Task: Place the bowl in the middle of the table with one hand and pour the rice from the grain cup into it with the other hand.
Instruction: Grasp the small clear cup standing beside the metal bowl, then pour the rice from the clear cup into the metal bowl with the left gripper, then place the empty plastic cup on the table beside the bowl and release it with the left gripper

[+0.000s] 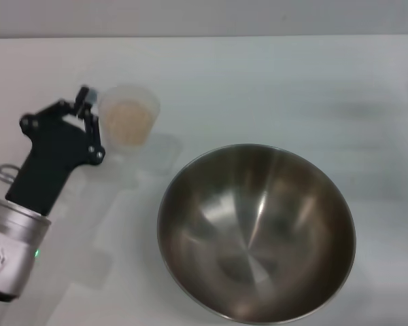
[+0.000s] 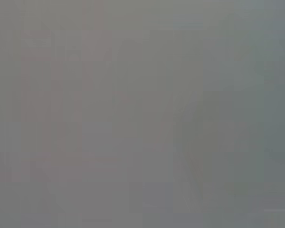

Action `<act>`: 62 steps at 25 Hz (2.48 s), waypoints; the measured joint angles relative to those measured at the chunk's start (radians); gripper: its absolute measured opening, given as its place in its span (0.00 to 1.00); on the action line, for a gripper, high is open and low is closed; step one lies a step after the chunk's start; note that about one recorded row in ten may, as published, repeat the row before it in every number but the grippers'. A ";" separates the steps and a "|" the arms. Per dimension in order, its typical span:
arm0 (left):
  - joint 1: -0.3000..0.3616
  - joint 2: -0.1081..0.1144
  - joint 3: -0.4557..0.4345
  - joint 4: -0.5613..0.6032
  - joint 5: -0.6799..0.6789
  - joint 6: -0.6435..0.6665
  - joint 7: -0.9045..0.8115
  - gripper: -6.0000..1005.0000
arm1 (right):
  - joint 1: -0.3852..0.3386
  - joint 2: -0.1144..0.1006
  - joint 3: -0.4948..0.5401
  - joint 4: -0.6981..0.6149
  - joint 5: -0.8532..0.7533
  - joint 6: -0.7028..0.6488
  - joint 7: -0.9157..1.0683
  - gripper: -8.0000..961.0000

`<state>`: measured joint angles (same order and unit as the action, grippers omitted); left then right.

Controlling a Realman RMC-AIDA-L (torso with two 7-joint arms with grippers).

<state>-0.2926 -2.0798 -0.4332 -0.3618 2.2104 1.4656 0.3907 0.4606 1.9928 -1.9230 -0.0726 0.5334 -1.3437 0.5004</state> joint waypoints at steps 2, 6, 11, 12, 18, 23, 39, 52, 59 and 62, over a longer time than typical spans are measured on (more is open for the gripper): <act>0.000 0.000 0.000 0.000 0.000 0.000 0.000 0.04 | 0.008 -0.006 0.001 0.003 0.001 0.002 -0.001 0.38; -0.064 0.000 0.133 0.062 0.001 0.194 0.279 0.04 | 0.022 -0.015 0.001 0.006 0.002 0.003 -0.011 0.38; -0.121 0.000 0.302 0.097 0.001 0.244 0.636 0.05 | 0.026 -0.015 0.000 0.004 -0.001 0.004 -0.055 0.38; -0.121 0.000 0.302 0.097 0.001 0.244 0.636 0.05 | 0.026 -0.014 0.000 0.003 -0.001 0.004 -0.068 0.38; -0.138 0.000 0.385 0.100 0.001 0.246 0.883 0.05 | 0.022 0.001 0.000 0.001 -0.001 0.003 -0.115 0.38; -0.146 0.000 0.414 0.128 0.077 0.254 1.120 0.06 | 0.022 0.005 0.000 0.001 -0.001 0.003 -0.119 0.38; -0.208 0.001 0.424 0.229 0.132 0.223 1.269 0.08 | 0.019 0.025 0.003 -0.001 0.006 0.003 -0.213 0.38; -0.182 0.004 0.421 0.224 0.134 0.215 1.306 0.09 | 0.027 0.030 0.026 -0.001 0.008 0.005 -0.221 0.38; -0.176 0.006 0.376 0.217 0.122 0.268 1.130 0.10 | 0.037 0.033 0.028 -0.005 0.008 0.008 -0.221 0.38; -0.160 0.007 0.314 0.195 0.121 0.290 0.974 0.10 | 0.043 0.037 0.029 -0.012 0.008 0.024 -0.221 0.38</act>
<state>-0.4525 -2.0729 -0.1196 -0.1671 2.3317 1.7556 1.3647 0.5040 2.0295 -1.8943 -0.0844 0.5417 -1.3198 0.2791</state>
